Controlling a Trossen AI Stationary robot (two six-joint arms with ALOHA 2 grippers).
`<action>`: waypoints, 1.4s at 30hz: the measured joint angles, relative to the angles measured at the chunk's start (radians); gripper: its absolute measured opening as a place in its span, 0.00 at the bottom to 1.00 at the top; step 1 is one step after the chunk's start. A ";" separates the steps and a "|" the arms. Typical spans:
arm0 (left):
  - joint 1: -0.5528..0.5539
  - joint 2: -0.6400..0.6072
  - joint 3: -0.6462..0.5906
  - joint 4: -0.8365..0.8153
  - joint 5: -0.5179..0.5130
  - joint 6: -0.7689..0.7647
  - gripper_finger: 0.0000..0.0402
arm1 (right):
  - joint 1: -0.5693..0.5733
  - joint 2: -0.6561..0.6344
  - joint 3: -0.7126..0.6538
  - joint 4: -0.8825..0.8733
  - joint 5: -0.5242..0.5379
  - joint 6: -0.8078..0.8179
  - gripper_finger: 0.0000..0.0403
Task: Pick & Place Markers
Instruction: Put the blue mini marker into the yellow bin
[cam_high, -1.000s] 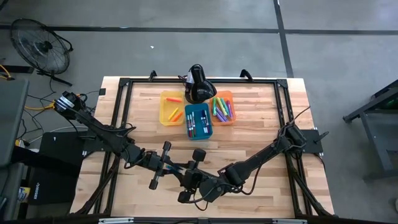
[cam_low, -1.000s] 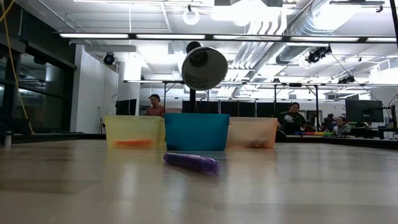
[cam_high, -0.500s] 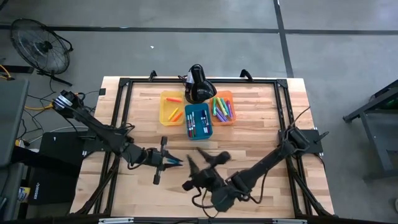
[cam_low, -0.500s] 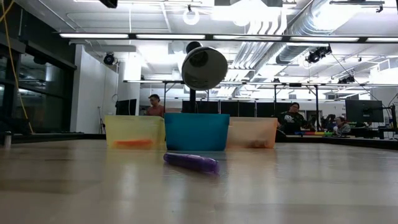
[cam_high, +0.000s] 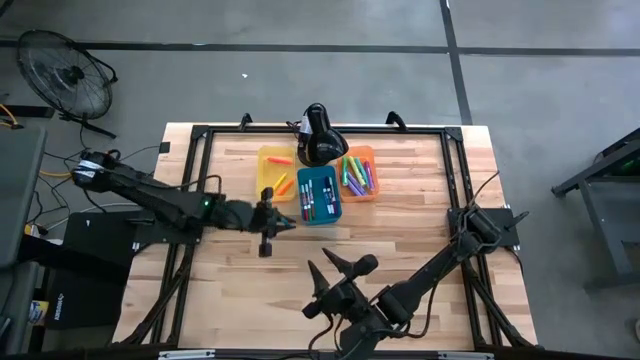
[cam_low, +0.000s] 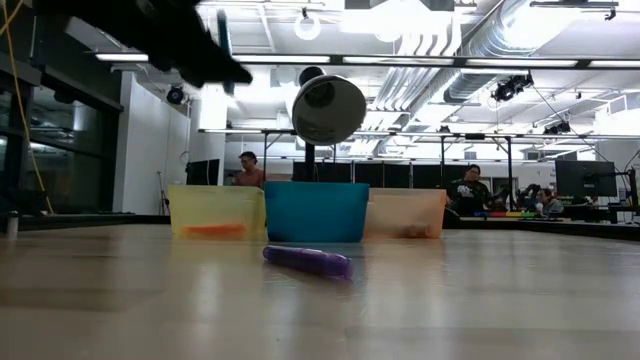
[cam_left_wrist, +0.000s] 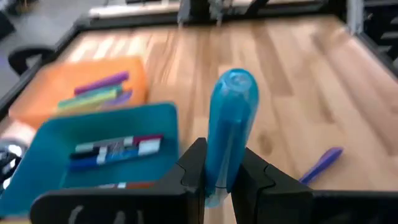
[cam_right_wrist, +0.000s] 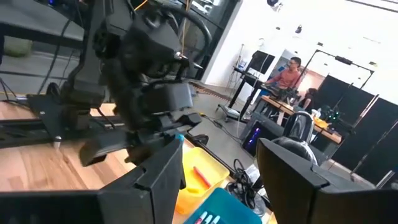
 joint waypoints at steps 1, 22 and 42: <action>0.027 0.000 0.000 -0.019 0.020 -0.001 0.10 | 0.000 0.000 0.000 -0.020 0.000 0.024 0.48; 0.443 0.000 0.000 -0.276 0.176 0.108 0.11 | -0.047 0.000 0.000 -0.405 -0.260 0.477 0.48; 0.747 0.025 0.020 -0.377 0.263 0.253 0.10 | -0.098 0.000 0.000 -0.443 -0.402 0.549 0.48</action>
